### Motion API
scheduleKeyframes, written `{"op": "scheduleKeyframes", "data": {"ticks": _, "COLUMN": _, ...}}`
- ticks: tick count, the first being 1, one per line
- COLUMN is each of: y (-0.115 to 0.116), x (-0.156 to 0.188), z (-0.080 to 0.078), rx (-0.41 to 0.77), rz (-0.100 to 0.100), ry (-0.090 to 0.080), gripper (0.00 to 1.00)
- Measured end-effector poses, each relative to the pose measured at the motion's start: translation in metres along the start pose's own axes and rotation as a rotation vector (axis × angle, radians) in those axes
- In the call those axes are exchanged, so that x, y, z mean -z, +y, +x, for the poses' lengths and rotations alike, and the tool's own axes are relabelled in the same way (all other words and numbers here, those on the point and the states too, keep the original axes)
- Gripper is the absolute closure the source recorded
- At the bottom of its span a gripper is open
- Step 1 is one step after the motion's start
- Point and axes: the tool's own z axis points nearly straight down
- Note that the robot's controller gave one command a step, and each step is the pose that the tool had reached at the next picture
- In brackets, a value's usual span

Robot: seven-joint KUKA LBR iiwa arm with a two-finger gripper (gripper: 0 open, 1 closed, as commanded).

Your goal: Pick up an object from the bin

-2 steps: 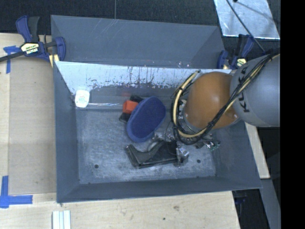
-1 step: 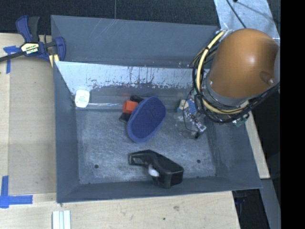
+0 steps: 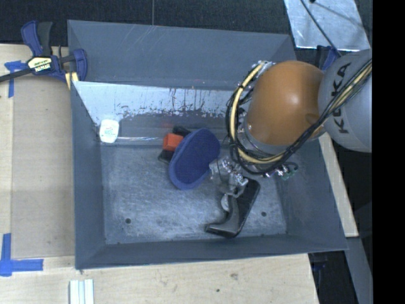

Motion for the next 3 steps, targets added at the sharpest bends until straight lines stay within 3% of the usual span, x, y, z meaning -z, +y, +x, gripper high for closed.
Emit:
{"op": "scheduleKeyframes", "data": {"ticks": 1, "y": -0.002, "x": 0.004, "z": 0.000, "rx": -0.002, "rz": 0.004, "ry": -0.005, "gripper": 0.00}}
{"op": "scheduleKeyframes", "data": {"ticks": 2, "y": -0.021, "x": -0.068, "z": 0.083, "rx": 0.291, "rz": 0.000, "ry": 0.001, "gripper": 0.00}}
{"op": "scheduleKeyframes", "data": {"ticks": 3, "y": -0.033, "x": -0.090, "z": 0.068, "rx": 0.335, "rz": 0.005, "ry": -0.005, "gripper": 0.00}}
